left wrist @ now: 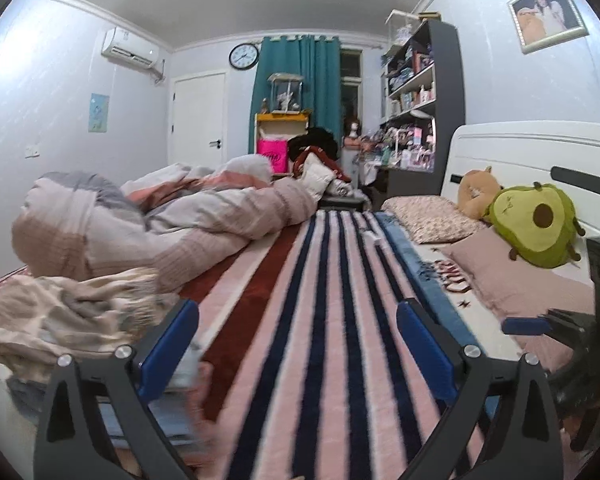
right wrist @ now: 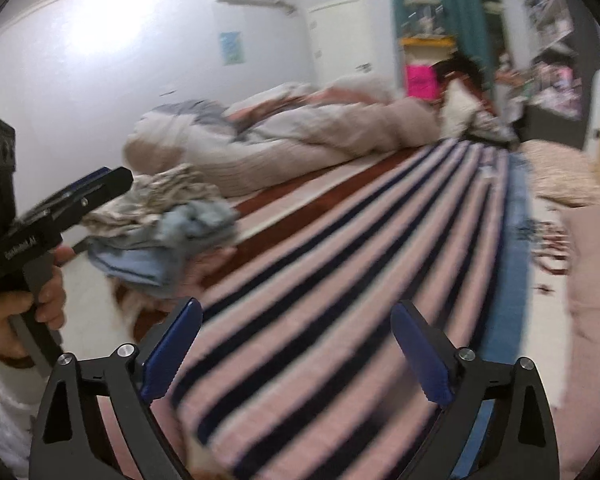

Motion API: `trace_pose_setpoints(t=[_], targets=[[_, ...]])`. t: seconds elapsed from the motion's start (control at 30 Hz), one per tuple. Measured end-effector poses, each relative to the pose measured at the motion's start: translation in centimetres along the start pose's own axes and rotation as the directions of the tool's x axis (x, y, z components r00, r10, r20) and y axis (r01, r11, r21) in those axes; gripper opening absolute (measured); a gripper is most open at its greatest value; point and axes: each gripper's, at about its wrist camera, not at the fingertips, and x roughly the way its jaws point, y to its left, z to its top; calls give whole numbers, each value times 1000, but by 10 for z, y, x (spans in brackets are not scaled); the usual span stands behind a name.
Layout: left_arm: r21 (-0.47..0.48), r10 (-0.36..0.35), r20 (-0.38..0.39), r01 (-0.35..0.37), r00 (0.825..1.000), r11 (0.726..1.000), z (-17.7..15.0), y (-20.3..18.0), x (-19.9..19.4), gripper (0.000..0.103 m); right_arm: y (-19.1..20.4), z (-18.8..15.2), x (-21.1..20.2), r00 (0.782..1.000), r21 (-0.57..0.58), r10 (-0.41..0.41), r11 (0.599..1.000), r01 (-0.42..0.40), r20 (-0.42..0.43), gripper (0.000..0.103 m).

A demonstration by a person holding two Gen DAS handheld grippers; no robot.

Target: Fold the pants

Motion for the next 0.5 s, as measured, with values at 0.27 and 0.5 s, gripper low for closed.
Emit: trace_pose_setpoints(t=[0.27, 0.5], targets=[[23, -47, 18, 47, 999, 999, -11, -46, 17, 99, -22, -37, -31, 981, 60, -146, 988, 140, 128, 102], [28, -55, -3, 55, 998, 998, -17, -52, 20, 99, -28, -41, -36, 968, 113, -185, 979, 168, 172, 102]])
